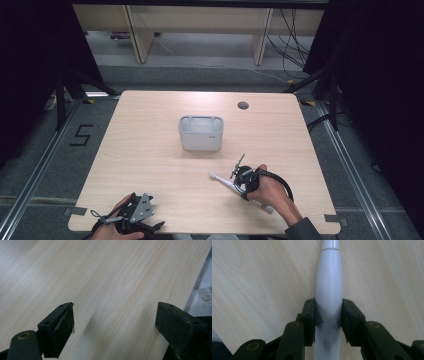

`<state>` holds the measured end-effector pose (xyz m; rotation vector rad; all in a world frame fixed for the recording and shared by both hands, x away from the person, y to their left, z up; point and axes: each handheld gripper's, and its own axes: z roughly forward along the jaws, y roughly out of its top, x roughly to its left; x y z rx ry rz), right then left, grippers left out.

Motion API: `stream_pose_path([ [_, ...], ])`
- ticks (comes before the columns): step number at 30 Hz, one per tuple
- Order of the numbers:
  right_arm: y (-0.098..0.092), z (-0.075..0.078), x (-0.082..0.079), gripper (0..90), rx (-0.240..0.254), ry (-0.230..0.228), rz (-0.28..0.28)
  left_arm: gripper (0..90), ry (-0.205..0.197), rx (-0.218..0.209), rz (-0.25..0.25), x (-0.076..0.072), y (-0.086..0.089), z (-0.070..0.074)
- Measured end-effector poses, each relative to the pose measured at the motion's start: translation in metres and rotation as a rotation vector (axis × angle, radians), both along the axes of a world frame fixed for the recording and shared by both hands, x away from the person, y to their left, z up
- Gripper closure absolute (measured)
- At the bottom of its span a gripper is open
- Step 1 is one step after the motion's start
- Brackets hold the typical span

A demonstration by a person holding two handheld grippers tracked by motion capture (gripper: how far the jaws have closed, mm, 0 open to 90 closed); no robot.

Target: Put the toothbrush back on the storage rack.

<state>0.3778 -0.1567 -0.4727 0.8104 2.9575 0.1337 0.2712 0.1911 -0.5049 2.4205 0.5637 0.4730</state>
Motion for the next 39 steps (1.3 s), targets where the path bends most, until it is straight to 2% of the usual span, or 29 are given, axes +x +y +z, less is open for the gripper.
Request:
stream_pose_path([
  [2, 0.002, 0.000, 0.000, 66.0, -0.005, 0.010, -0.016, 15.3, 0.002, -0.004, 0.004, 0.000, 0.000, 0.000],
  [5, 0.002, -0.002, 0.002, 66.0, -0.019, 0.005, -0.004, 15.3, -0.002, 0.000, -0.001, 0.000, 0.000, 0.000],
  [6, 0.003, -0.002, 0.004, 66.0, -0.032, 0.017, 0.009, 15.3, 0.000, 0.003, -0.003, 0.000, 0.000, 0.000],
  [8, 0.004, -0.004, 0.004, 66.1, -0.015, 0.031, -0.010, 15.3, 0.001, -0.001, 0.001, 0.000, 0.000, 0.000],
  [10, 0.003, -0.003, 0.007, 66.1, -0.026, 0.026, 0.015, 15.3, 0.002, -0.001, 0.001, 0.000, 0.000, 0.000],
  [11, 0.003, -0.003, 0.006, 66.1, -0.023, 0.035, 0.001, 15.3, 0.002, -0.001, 0.001, 0.000, 0.000, 0.000],
  [12, 0.004, -0.003, 0.007, 66.1, -0.038, 0.035, 0.015, 15.2, 0.001, -0.003, 0.009, 0.000, -0.001, -0.001],
  [14, 0.007, -0.003, 0.008, 66.2, -0.050, 0.056, -0.008, 15.3, -0.001, -0.001, 0.010, 0.000, -0.001, -0.001],
  [17, 0.008, -0.003, 0.011, 66.2, -0.066, 0.059, 0.007, 15.3, 0.008, -0.006, 0.011, 0.000, -0.001, -0.001],
  [20, 0.010, -0.003, 0.012, 66.3, -0.078, 0.073, 0.002, 15.3, -0.001, -0.003, 0.009, 0.001, 0.000, -0.001],
  [23, 0.012, -0.003, 0.012, 66.4, -0.087, 0.075, 0.013, 15.3, 0.001, -0.001, 0.004, 0.000, 0.000, -0.001],
  [26, 0.013, -0.003, 0.010, 66.4, -0.098, 0.055, 0.013, 15.3, 0.009, -0.007, 0.010, 0.000, -0.001, -0.001],
  [29, 0.011, -0.003, 0.009, 66.4, -0.083, 0.060, 0.014, 15.3, 0.000, 0.000, 0.000, 0.000, 0.000, 0.000],
  [30, 0.008, -0.003, 0.007, 66.5, -0.052, 0.063, 0.011, 15.3, 0.001, -0.003, 0.009, 0.000, 0.000, -0.001],
  [31, 0.006, -0.002, 0.007, 66.5, -0.044, 0.059, 0.025, 15.3, 0.003, -0.004, 0.009, 0.000, 0.000, -0.001],
  [33, 0.003, 0.001, 0.005, 66.5, -0.042, 0.036, 0.013, 15.3, 0.003, -0.001, 0.004, 0.000, -0.001, 0.000],
  [34, -0.001, 0.002, 0.005, 66.6, -0.019, 0.036, 0.024, 15.3, 0.003, 0.001, 0.003, 0.000, -0.001, -0.001],
  [35, -0.001, 0.002, 0.005, 66.6, -0.019, 0.036, 0.024, 15.3, 0.003, 0.001, 0.003, 0.000, -0.001, -0.001],
  [36, -0.006, 0.009, 0.002, 66.6, 0.031, 0.021, 0.015, 15.3, 0.003, -0.001, 0.007, 0.000, -0.001, -0.001],
  [39, -0.012, 0.022, -0.004, 66.6, 0.073, -0.008, 0.009, 15.3, 0.002, -0.004, 0.007, 0.000, 0.000, 0.000],
])
